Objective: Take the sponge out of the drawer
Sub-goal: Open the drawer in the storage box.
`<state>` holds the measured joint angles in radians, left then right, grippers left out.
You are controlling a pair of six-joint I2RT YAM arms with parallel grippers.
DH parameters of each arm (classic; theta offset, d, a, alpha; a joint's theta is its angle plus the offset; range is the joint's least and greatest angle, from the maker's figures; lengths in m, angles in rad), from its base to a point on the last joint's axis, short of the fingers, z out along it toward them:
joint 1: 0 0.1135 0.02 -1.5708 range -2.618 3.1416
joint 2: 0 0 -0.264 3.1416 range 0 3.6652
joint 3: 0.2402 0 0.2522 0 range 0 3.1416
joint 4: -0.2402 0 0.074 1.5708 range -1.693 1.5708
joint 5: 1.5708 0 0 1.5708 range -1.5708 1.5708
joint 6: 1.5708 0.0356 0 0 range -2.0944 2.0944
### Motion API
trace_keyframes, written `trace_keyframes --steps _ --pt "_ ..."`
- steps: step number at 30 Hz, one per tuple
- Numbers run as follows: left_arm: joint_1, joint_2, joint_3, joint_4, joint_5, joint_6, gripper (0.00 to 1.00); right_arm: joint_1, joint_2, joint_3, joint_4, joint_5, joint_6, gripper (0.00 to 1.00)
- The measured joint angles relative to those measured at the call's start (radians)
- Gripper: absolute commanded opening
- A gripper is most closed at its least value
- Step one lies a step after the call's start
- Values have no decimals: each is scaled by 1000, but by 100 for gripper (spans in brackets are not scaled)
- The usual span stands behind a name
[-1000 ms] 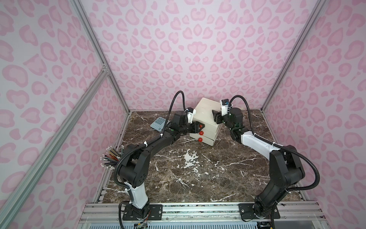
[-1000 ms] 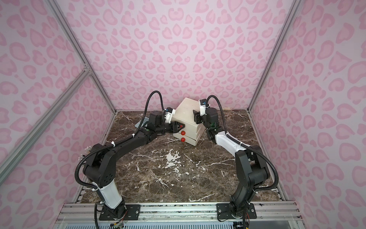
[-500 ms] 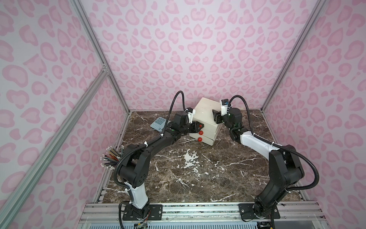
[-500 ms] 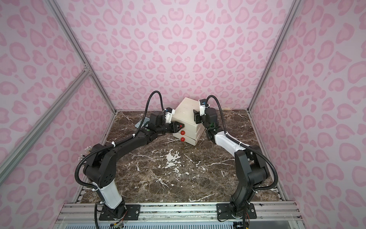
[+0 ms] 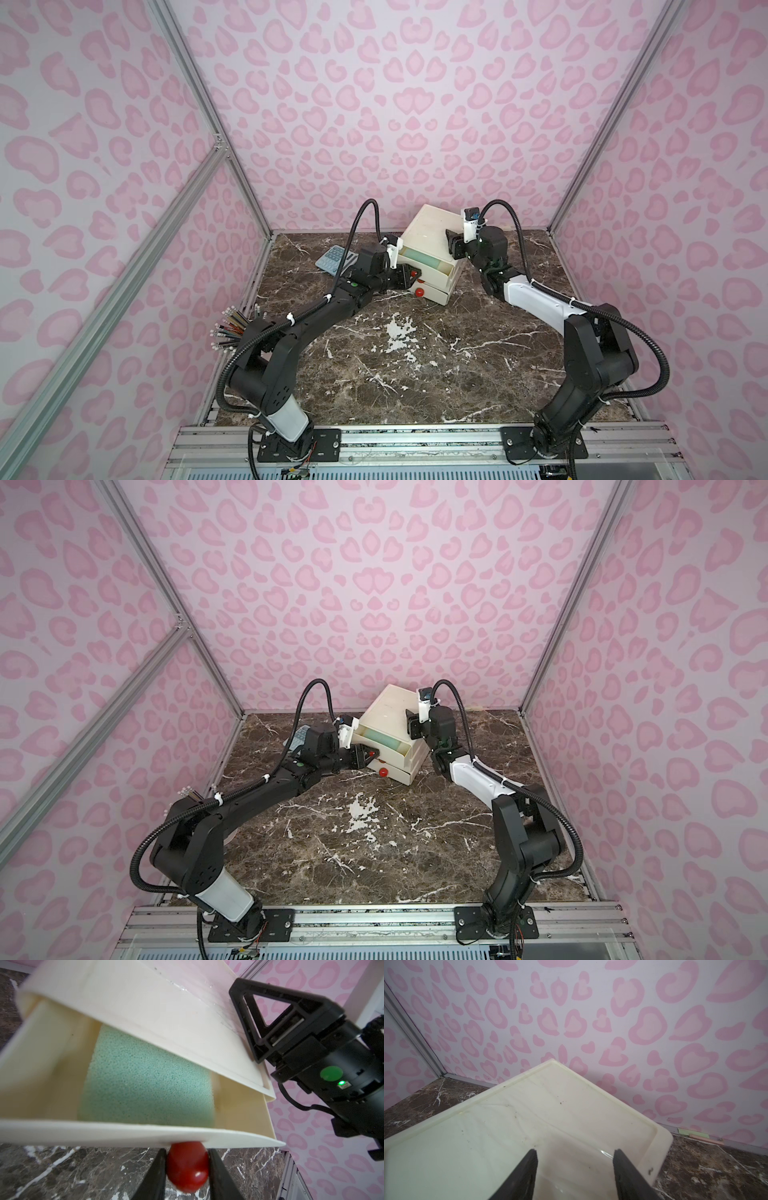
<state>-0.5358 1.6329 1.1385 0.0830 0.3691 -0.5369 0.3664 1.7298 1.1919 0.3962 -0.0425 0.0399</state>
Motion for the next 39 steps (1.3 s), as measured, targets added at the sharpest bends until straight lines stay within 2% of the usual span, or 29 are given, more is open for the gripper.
trace_keyframes --steps 13,35,38,39 --pt "-14 -247 -177 -127 -107 16 26 4 2 -6 11 27 12 59" --pt "-49 -388 -290 -244 -219 16 29 -8 2 -12 25 27 24 59" --pt "-55 -383 -288 -248 -224 16 34 -8 4 -12 27 27 24 59" --pt "-58 -379 -286 -250 -226 16 39 -8 5 -12 29 27 24 59"
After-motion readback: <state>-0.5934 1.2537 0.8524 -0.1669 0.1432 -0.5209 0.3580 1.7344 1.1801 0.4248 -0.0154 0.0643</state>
